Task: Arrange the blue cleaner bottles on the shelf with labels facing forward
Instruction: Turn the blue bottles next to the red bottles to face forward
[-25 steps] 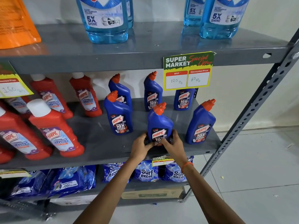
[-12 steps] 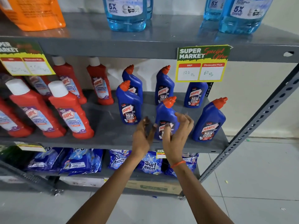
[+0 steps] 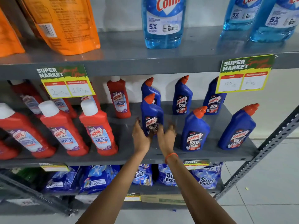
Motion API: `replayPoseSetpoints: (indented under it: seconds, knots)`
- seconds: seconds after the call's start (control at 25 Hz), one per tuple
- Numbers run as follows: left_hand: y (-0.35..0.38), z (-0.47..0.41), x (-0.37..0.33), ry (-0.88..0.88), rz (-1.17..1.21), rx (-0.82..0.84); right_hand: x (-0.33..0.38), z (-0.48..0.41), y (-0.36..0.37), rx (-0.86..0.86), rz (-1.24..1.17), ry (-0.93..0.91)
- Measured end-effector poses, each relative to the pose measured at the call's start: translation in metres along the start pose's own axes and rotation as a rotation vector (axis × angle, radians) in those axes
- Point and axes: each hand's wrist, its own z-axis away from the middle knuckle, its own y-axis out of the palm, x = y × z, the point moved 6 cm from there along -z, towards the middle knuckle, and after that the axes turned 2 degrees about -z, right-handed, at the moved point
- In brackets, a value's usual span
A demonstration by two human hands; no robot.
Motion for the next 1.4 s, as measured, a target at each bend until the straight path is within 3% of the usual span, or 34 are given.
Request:
replayPoseSetpoints:
  seconds: [0.16, 0.36, 0.72, 1.4]
  knots:
    - [0.011, -0.028, 0.017, -0.068, -0.02, 0.274, -0.024, -0.01, 0.015, 0.147, -0.085, 0.18]
    - [0.01, -0.04, 0.021, -0.106, -0.001, 0.41, -0.04, -0.032, 0.022, 0.298, 0.089, 0.094]
    - [-0.009, -0.002, 0.041, -0.086, 0.097, 0.402, -0.04, 0.016, 0.002, 0.25, 0.151, -0.087]
    - [-0.026, 0.025, 0.039, -0.133, 0.065, 0.41, -0.04, 0.039, -0.005, 0.237, 0.132, -0.099]
